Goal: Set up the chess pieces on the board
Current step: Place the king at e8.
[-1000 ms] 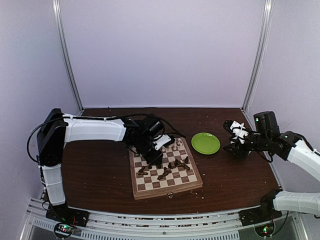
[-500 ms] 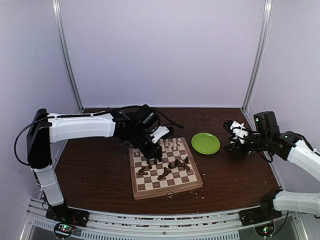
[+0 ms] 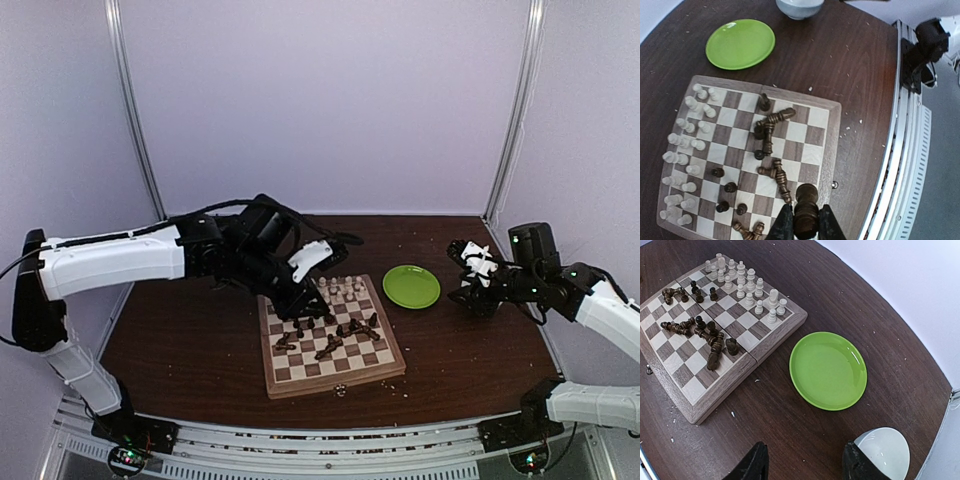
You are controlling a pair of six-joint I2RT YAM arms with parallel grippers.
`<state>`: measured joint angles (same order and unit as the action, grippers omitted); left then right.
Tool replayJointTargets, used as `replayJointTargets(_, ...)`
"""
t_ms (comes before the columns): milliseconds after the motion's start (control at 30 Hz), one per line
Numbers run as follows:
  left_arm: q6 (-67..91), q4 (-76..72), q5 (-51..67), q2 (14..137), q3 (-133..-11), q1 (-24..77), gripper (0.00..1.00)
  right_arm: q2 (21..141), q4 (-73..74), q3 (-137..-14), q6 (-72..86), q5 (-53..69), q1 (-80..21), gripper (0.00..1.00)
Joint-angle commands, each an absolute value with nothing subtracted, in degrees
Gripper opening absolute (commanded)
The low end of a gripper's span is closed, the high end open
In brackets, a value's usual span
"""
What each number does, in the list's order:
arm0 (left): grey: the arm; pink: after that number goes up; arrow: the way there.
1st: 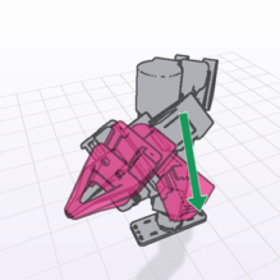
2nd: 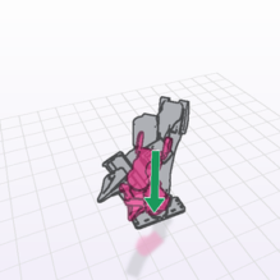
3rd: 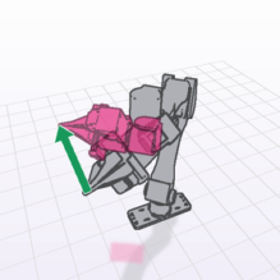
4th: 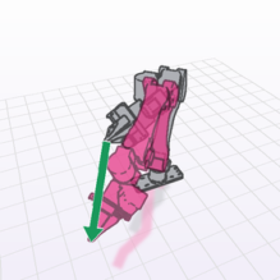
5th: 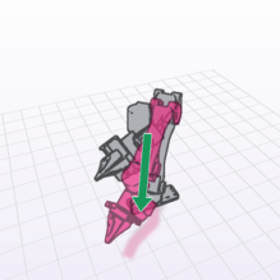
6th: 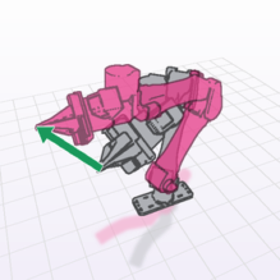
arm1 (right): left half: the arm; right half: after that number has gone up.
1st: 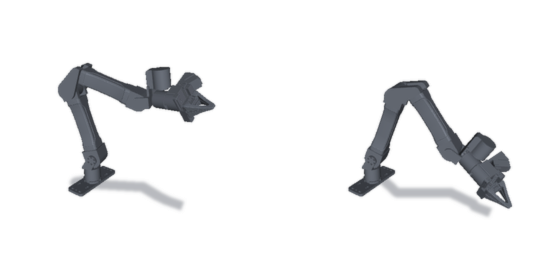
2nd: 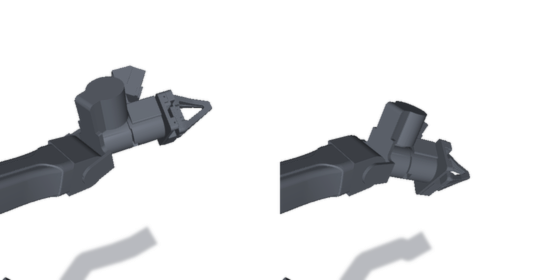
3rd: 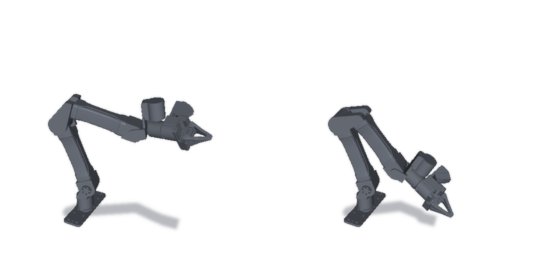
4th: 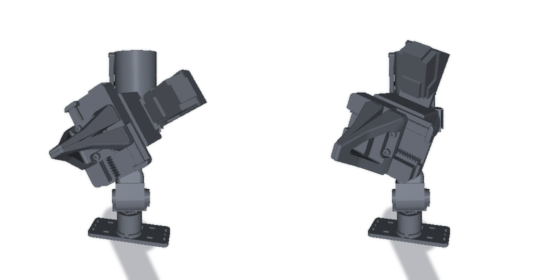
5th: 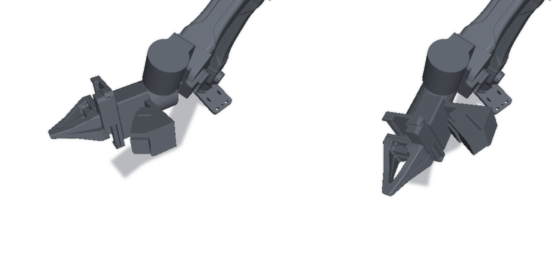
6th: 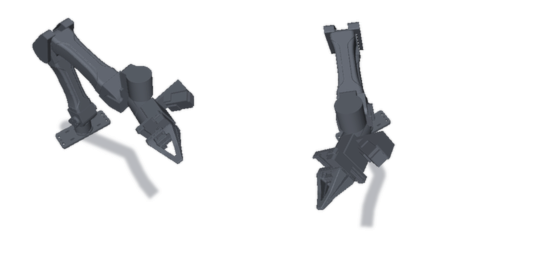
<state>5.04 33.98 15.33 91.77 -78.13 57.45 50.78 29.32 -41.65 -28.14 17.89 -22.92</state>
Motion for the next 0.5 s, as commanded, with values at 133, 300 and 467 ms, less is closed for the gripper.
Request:
replayJointTargets(133, 1.9, 37.3, 13.4, 99.0, -78.8, 64.1, 0.04, 49.9, 29.0, -41.4, -28.4, 16.6, -23.2, 0.5)
replayJointTargets(300, 1.7, 37.0, 11.2, 101.8, -77.9, 65.0, 0.04, 50.0, 29.1, -41.3, -28.5, 16.7, -23.2, 0.5)
replayJointTargets(467, 2.0, 35.7, 9.2, 104.4, -77.8, 65.2, 0.04, 50.0, 29.1, -41.3, -28.5, 16.7, -23.2, 0.5)
